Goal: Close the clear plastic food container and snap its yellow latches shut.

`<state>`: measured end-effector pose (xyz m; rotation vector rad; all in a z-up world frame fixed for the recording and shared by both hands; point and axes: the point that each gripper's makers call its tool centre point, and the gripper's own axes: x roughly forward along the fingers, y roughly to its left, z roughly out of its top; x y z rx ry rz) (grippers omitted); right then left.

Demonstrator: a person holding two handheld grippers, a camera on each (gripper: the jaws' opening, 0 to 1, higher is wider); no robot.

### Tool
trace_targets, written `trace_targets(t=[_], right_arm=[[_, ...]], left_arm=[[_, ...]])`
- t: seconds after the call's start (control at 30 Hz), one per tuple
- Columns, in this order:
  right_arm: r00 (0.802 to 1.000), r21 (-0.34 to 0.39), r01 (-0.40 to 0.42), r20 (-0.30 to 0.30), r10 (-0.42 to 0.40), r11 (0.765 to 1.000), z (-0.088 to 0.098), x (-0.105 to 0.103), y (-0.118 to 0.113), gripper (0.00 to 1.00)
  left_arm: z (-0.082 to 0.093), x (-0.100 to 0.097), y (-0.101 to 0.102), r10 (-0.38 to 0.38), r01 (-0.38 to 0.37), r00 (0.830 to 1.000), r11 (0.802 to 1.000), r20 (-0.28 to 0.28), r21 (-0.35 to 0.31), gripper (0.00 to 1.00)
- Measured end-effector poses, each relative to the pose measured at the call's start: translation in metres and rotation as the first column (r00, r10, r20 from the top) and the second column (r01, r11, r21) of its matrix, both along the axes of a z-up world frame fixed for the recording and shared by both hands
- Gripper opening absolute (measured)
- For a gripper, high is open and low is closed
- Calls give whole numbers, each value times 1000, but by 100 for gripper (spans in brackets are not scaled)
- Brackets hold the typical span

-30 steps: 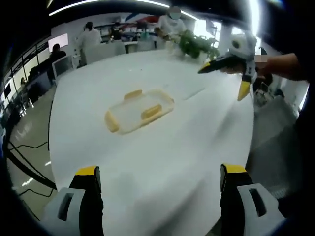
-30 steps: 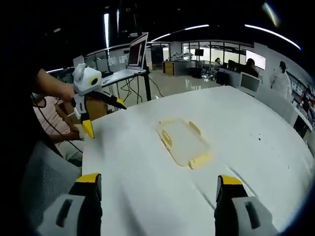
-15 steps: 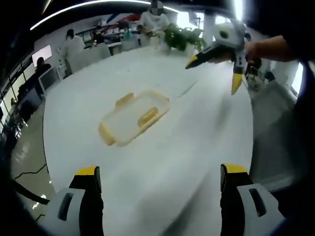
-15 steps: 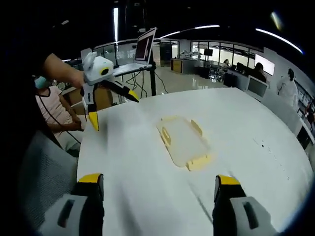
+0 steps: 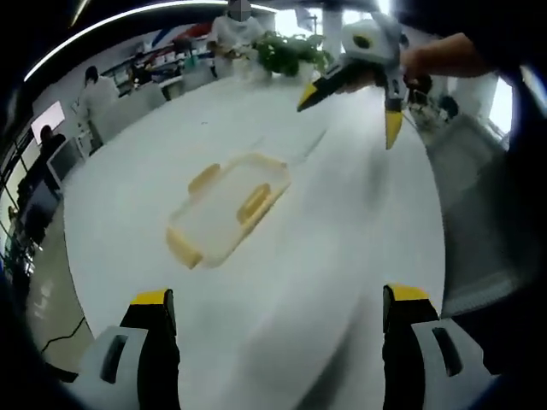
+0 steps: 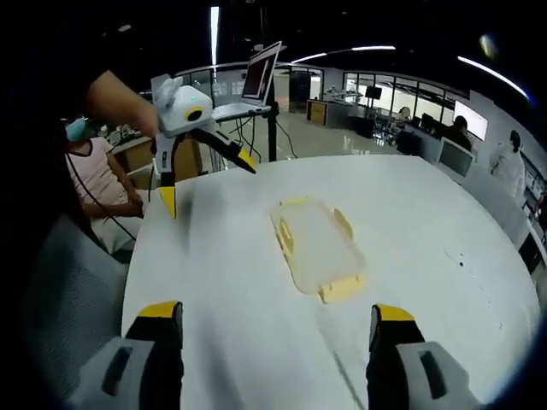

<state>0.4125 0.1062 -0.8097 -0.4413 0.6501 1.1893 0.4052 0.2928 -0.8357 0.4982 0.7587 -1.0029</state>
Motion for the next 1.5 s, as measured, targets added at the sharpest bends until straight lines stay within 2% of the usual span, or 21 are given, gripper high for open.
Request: trace_targets(t=[0.2, 0.27, 0.47, 0.57, 0.63, 0.8, 1.0, 1.1, 1.17, 1.23, 1.3, 1.33, 1.4, 1.5], right_arm=[[1000, -23, -25, 12, 25, 999, -1, 14, 2, 88], [999, -40, -27, 38, 28, 999, -2, 21, 2, 90], [994, -65, -73, 80, 79, 995, -2, 32, 4, 91], [995, -71, -79, 51, 82, 994, -4, 38, 3, 92], [995, -76, -81, 56, 85, 994, -4, 41, 4, 91], [991, -115, -106, 66, 114, 988, -8, 53, 4, 89], [989, -137, -120, 68, 131, 983, -11, 60, 6, 87], [987, -170, -132, 64, 144, 977, -22, 62, 5, 84], [986, -184, -141, 60, 154, 973, -28, 63, 7, 81], [983, -190, -159, 58, 173, 969, -33, 64, 10, 80], [971, -218, -196, 93, 220, 956, -33, 67, 11, 73], [972, -225, -193, 87, 217, 955, -35, 68, 10, 72], [973, -222, -192, 80, 214, 956, -37, 72, 11, 71], [974, -230, -201, 57, 219, 952, -44, 76, 13, 68]], left_arm=[[2, 18, 9, -37, 37, 999, 999, 6, 25, 99], [7, 25, 6, -75, 75, 996, 997, 48, 2, 99], [1, 39, 10, -116, 115, 993, 992, 24, 44, 99], [-1, 52, 13, -139, 136, 990, 989, 40, 64, 99], [-1, 57, 12, -134, 132, 990, 990, 35, 45, 99], [-9, 67, 15, -176, 174, 984, 982, 25, 71, 99], [-11, 78, 14, -215, 213, 976, 974, 24, 79, 98], [-15, 79, 10, -252, 250, 968, 964, 11, 92, 97], [-20, 82, 9, -298, 295, 955, 948, 9, 119, 95], [-20, 84, 5, -313, 311, 950, 944, 0, 110, 93], [-21, 88, 3, -315, 314, 949, 943, -6, 108, 89], [-20, 85, -2, -340, 341, 940, 937, -29, 81, 85], [-23, 89, -3, -346, 347, 938, 933, -31, 91, 81], [-30, 99, -2, -384, 386, 923, 916, -33, 110, 77]])
